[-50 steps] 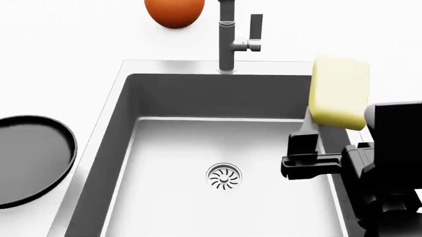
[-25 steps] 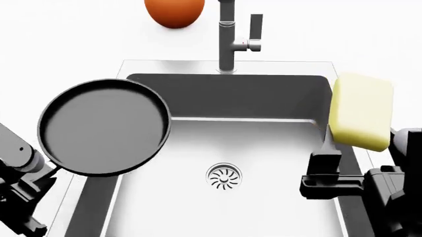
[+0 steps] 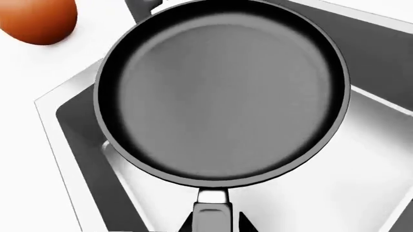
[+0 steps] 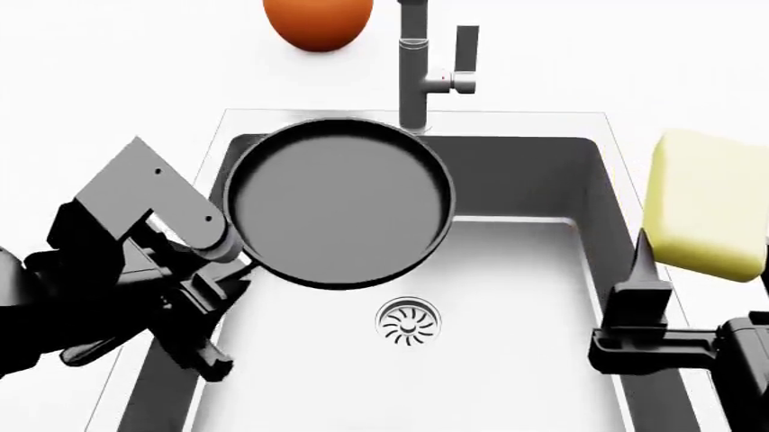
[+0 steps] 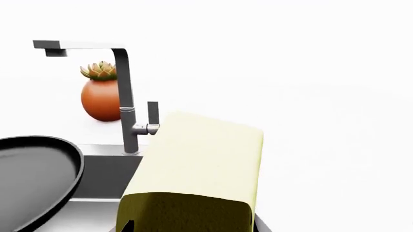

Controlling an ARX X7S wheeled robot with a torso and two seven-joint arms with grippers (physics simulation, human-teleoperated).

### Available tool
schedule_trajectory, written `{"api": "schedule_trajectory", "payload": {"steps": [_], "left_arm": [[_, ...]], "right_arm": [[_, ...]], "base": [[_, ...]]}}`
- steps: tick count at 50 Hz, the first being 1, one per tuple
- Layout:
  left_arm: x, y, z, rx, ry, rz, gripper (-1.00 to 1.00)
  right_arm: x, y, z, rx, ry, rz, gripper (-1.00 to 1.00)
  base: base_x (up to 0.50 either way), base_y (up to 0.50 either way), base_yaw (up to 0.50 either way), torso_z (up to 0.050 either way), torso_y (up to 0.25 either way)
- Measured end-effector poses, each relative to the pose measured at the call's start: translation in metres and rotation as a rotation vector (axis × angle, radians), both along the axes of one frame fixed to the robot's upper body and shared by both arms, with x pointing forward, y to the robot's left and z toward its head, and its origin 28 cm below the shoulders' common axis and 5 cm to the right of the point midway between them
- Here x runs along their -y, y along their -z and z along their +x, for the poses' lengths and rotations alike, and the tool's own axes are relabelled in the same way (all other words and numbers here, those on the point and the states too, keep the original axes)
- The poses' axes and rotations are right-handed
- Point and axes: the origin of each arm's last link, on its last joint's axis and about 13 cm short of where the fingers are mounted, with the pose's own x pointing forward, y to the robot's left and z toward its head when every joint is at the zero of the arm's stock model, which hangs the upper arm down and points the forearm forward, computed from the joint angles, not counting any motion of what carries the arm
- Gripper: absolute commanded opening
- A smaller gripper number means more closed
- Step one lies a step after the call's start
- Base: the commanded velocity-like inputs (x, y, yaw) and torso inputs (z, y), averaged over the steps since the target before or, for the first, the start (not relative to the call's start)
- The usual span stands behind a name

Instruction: Pick the pan and sponge and place them into the sink. Then turn on the water.

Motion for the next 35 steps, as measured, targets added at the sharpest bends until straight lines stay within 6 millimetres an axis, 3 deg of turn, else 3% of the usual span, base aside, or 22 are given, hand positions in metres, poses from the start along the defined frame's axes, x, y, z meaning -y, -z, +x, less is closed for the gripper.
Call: {"api": "schedule_trajectory", "payload": {"steps": [18, 35], "left_arm": [[0.045, 0.024, 0.039, -0.072, 0.085, -0.021, -1.0], [0.069, 0.053, 0.053, -0.135, 0.123, -0.017, -1.0]], "right_arm": [[0.001, -0.001, -0.005, 0.003, -0.004, -0.004, -1.0], [0.002, 0.004, -0.008, -0.005, -0.005, 0.009, -1.0]], "base": [[0.0, 0.0, 0.0, 0.001, 0.003], [0.0, 0.0, 0.0, 0.001, 0.003]]}}
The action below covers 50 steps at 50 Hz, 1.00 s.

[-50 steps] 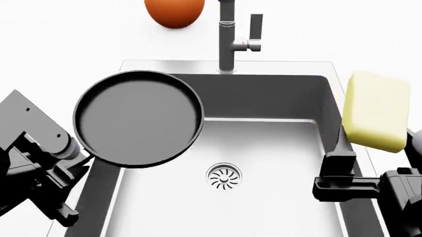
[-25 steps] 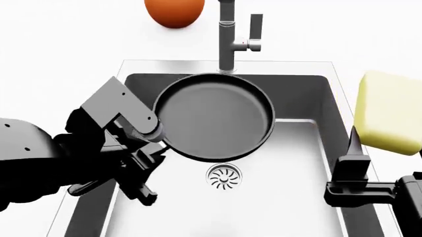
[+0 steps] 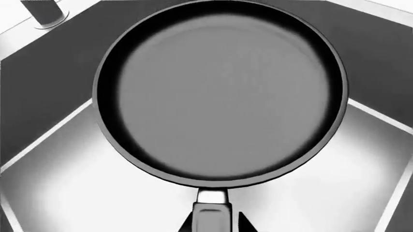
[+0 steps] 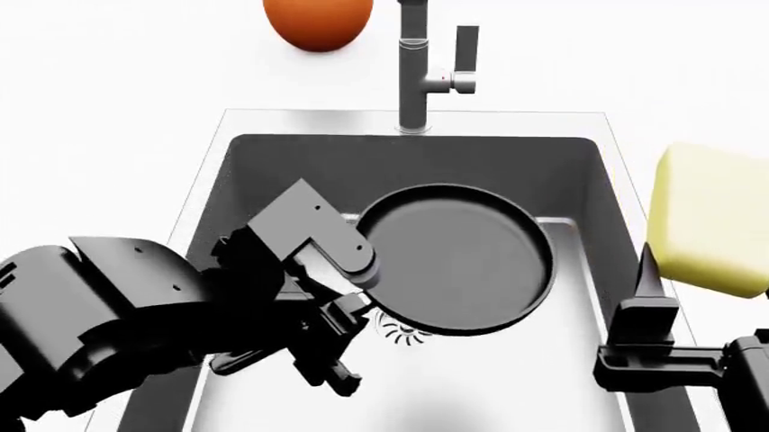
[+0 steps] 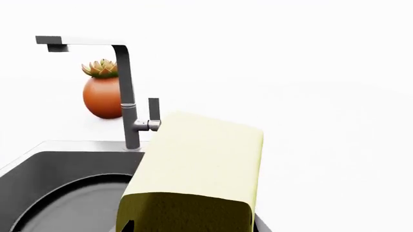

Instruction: Pick the pan and sponge and place them into the sink. Then turn on the water.

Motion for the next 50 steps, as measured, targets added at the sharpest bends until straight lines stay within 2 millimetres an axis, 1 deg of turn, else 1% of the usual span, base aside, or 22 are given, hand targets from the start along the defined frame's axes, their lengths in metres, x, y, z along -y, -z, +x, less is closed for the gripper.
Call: {"api": "schedule_trajectory", "payload": {"steps": [12, 31, 40, 50], "left_arm": [[0.01, 0.016, 0.005, -0.02, 0.009, 0.004, -1.0], [0.016, 0.04, 0.001, -0.061, 0.016, 0.014, -1.0], [0.017, 0.047, 0.0, -0.078, 0.016, 0.019, -1.0], [0.018, 0.05, 0.001, -0.088, 0.012, 0.022, -1.0]], "right_arm": [[0.001, 0.003, -0.002, -0.004, 0.002, 0.006, -1.0], [0.002, 0.011, -0.003, -0.016, 0.006, 0.022, -1.0], [0.003, 0.014, -0.004, -0.021, 0.006, 0.028, -1.0], [0.003, 0.017, -0.004, -0.024, 0.007, 0.034, -1.0]], "base": [[0.0, 0.0, 0.0, 0.001, 0.003], [0.0, 0.0, 0.0, 0.001, 0.002], [0.0, 0.0, 0.0, 0.0, 0.003], [0.0, 0.0, 0.0, 0.001, 0.002]]}}
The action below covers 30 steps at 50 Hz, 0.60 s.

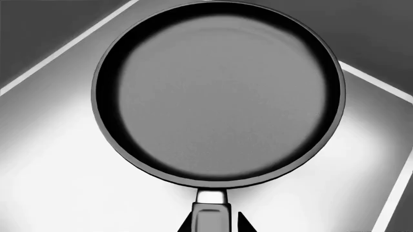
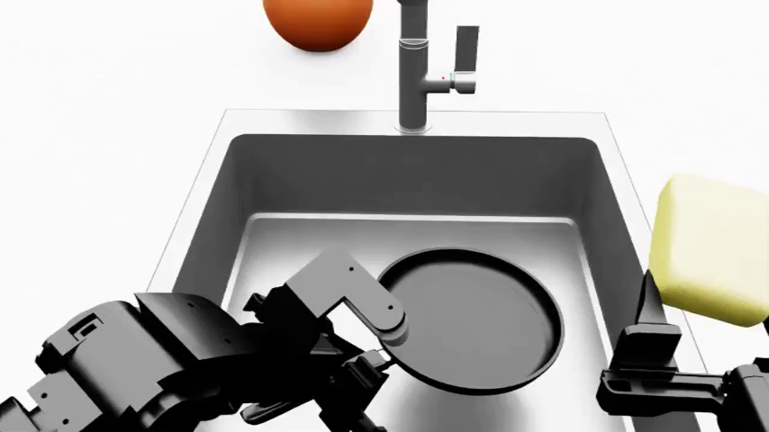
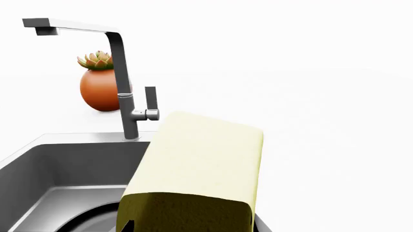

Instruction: Pick the pan and sponge and place them into the sink. Then turn on the water.

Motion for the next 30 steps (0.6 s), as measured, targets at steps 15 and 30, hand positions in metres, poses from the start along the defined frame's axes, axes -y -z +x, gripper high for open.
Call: {"api": "schedule_trajectory", "payload": {"steps": [15, 30], "left_arm": [[0.004, -0.012, 0.004, 0.024, -0.006, -0.044, 1.0], [0.0, -0.038, -0.002, 0.089, -0.022, -0.088, 1.0]], "right_arm": [[0.0, 0.002, 0.0, 0.0, -0.003, 0.006, -1.0], [-0.006, 0.0, 0.005, -0.009, -0.036, 0.004, -1.0]], "base": [[0.0, 0.0, 0.0, 0.0, 0.001], [0.0, 0.0, 0.0, 0.0, 0.0]]}}
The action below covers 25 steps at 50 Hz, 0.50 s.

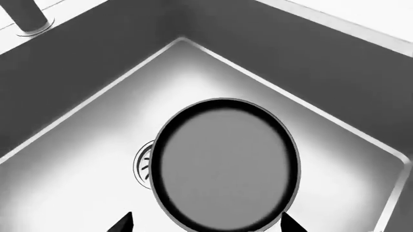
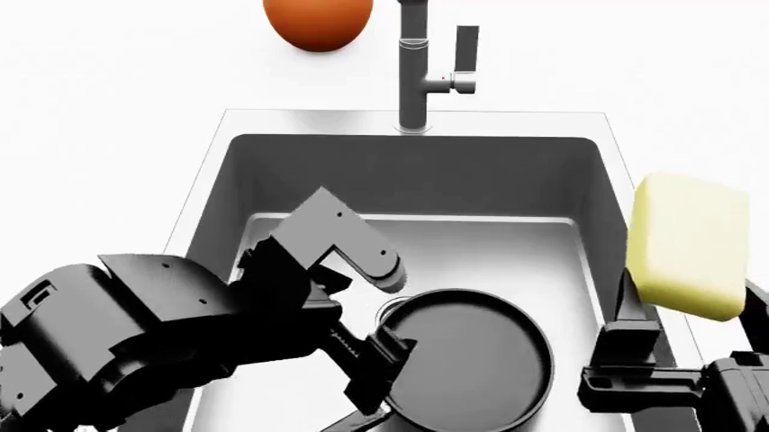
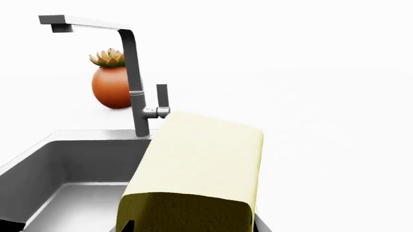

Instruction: Pick the pan and sponge and place them into the sink. Then turn on the water.

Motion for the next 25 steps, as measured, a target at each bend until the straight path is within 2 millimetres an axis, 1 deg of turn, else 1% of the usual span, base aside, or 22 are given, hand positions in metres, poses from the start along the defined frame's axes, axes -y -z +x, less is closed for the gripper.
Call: {"api": "schedule_trajectory", "payload": {"steps": [9, 20, 25], "left_arm": [[-0.016, -0.024, -0.009, 0.077, -0.071, -0.038, 1.0], [-0.046, -0.046, -0.023, 0.16, -0.187, -0.081, 1.0], [-0.06, -0.055, -0.03, 0.193, -0.235, -0.096, 1.0]], "right_arm": [[-0.009, -0.005, 0.01, -0.044, -0.087, -0.022, -1.0], [-0.023, -0.01, 0.031, -0.163, -0.223, -0.061, -1.0], [-0.03, -0.007, 0.041, -0.225, -0.283, -0.085, -1.0]], "base": [[0.0, 0.0, 0.0, 0.0, 0.0], [0.0, 0.0, 0.0, 0.0, 0.0], [0.0, 0.0, 0.0, 0.0, 0.0]]}}
